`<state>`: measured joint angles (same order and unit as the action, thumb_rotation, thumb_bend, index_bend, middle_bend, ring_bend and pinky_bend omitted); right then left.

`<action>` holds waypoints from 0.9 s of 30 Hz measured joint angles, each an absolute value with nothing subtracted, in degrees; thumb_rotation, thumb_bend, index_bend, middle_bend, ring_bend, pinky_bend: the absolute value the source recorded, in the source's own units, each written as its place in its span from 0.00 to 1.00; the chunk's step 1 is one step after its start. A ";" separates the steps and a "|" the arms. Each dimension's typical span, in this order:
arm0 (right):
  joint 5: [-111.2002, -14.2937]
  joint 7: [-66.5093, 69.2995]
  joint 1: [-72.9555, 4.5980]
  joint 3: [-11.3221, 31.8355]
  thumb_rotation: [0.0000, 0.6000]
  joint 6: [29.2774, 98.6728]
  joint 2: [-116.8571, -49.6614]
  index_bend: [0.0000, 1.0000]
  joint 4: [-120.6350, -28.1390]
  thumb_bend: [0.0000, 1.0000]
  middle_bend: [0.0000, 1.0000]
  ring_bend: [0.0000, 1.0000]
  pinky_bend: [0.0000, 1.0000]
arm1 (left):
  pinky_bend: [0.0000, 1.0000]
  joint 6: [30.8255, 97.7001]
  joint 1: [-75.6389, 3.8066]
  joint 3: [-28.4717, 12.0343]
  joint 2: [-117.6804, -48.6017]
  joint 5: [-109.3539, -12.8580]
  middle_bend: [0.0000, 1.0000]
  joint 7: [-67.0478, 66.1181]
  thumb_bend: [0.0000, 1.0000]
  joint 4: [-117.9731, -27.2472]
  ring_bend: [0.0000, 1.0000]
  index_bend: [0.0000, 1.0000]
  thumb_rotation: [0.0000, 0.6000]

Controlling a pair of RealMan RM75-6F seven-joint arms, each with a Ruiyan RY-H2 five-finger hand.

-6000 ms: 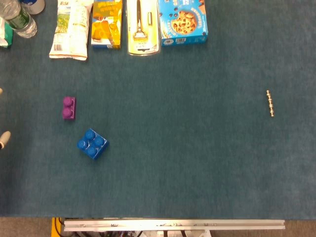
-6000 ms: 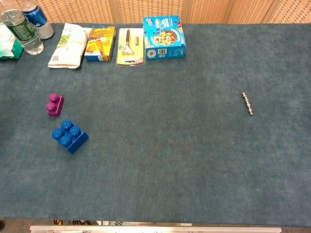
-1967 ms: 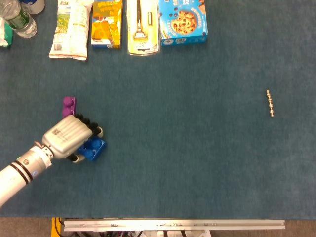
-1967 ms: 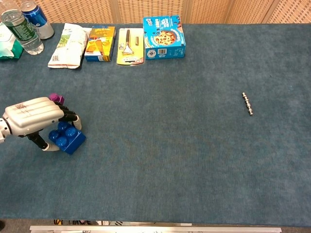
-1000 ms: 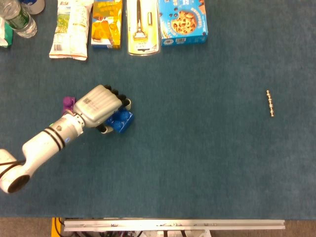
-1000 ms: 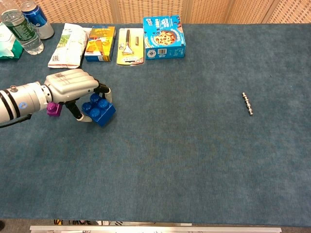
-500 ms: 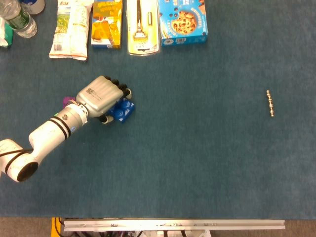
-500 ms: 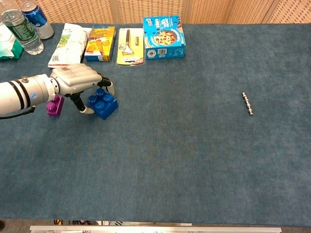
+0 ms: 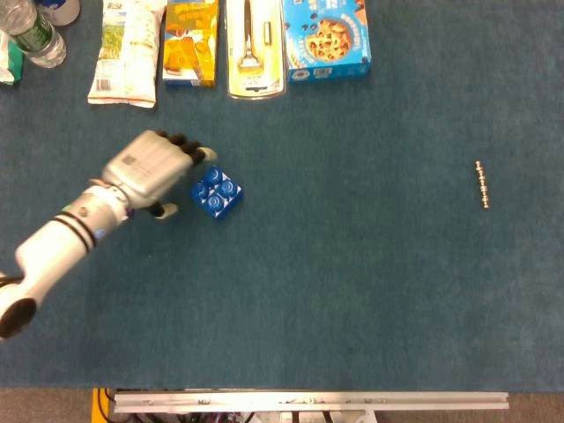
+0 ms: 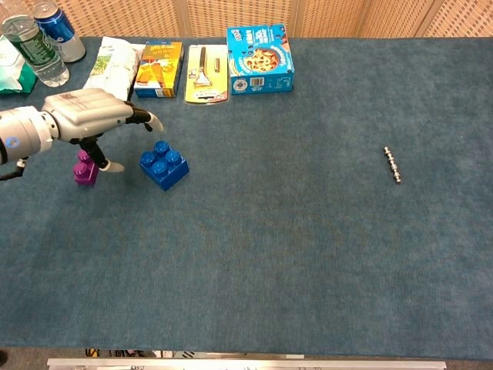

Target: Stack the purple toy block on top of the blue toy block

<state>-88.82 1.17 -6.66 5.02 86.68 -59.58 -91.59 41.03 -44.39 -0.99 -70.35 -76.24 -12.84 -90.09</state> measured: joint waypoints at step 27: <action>-88.60 1.07 -6.77 4.79 1.00 86.18 -60.20 0.34 -91.21 0.35 0.42 0.34 0.36 | 0.25 34.83 -44.21 1.49 -66.60 -68.65 0.21 -11.15 0.70 -86.76 0.19 0.18 1.00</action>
<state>-88.60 1.07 -6.77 4.79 86.18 -60.20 -91.21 34.83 -44.21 1.49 -66.60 -68.65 -11.15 -86.76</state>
